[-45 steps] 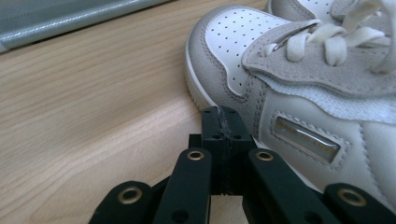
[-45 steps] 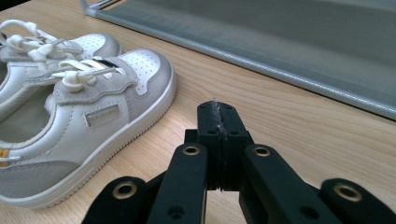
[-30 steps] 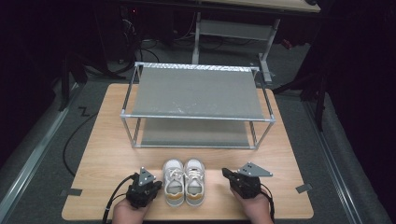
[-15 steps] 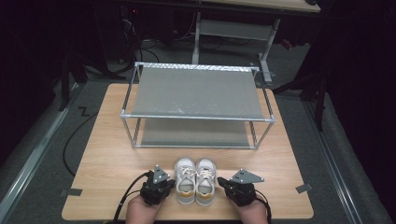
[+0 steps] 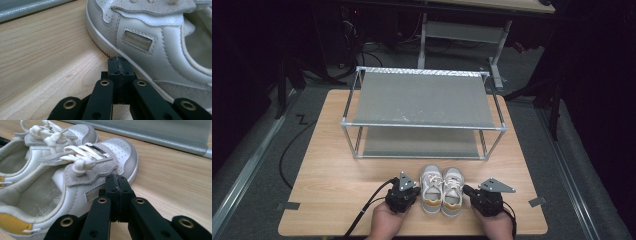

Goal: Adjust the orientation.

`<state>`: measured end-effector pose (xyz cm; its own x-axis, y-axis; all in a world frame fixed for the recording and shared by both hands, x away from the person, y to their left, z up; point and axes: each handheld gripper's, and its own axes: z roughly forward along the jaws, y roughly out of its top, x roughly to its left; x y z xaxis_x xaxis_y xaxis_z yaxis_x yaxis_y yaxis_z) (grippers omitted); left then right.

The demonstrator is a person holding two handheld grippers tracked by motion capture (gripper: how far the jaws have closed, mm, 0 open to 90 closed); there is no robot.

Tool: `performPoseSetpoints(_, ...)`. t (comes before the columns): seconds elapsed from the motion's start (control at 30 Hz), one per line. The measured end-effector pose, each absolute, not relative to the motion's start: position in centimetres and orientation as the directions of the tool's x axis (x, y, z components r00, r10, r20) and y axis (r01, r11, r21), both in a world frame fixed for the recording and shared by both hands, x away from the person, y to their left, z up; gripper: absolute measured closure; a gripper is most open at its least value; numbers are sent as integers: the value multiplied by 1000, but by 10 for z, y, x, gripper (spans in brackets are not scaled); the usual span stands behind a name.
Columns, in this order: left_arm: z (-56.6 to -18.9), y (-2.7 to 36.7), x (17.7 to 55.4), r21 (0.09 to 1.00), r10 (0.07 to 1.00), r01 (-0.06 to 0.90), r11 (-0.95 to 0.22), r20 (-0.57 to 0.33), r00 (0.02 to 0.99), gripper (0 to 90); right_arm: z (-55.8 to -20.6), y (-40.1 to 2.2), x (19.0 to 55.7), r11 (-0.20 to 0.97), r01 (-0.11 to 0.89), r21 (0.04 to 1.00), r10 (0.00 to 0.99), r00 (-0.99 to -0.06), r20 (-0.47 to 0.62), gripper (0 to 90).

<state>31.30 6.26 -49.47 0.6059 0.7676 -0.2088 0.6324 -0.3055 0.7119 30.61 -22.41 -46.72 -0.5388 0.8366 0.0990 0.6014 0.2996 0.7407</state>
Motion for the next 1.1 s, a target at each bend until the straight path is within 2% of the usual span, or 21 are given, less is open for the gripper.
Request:
performPoseSetpoints(0.1,-496,69,312,731,768,624,-276,-223,600,862,-465,-224,307,297,594,747,844,-529,85,896)
performPoseSetpoints(0.2,-494,72,312,743,779,616,-261,-215,590,896,-458,-226,305,277,569,774,859,-508,66,897)
performPoseSetpoints(0.33,-490,68,308,752,767,595,-284,-194,611,898,-454,-233,299,301,568,766,865,-501,31,896)
performPoseSetpoints(0.37,-490,65,307,757,758,582,-298,-183,626,899,-456,-240,294,363,542,758,862,-503,-53,897)
performPoseSetpoints(0.43,-491,62,307,756,758,586,-293,-190,624,899,-458,-244,292,381,541,750,872,-481,-95,897)
performPoseSetpoints(0.47,-491,62,307,756,758,586,-293,-190,624,899,-458,-244,292,381,541,750,872,-481,-95,897)
performPoseSetpoints(0.5,-491,63,308,754,756,588,-293,-194,625,899,-459,-246,295,321,570,757,889,-457,-33,897)
performPoseSetpoints(0.57,-491,62,307,749,759,593,-294,-194,621,899,-459,-245,296,306,576,758,892,-453,-16,897)
performPoseSetpoints(0.63,-490,61,308,746,765,600,-290,-196,613,899,-465,-240,299,274,610,744,889,-456,46,895)
performPoseSetpoints(0.73,-491,60,309,746,765,604,-279,-208,610,899,-467,-235,299,298,608,736,877,-478,39,893)
performPoseSetpoints(0.8,-490,58,313,734,753,629,-257,-256,607,899,-465,-232,298,309,596,741,874,-486,27,891)
performPoseSetpoints(1.1,-490,37,315,731,726,623,-277,-265,634,899,-468,-241,300,309,612,728,883,-469,20,890)
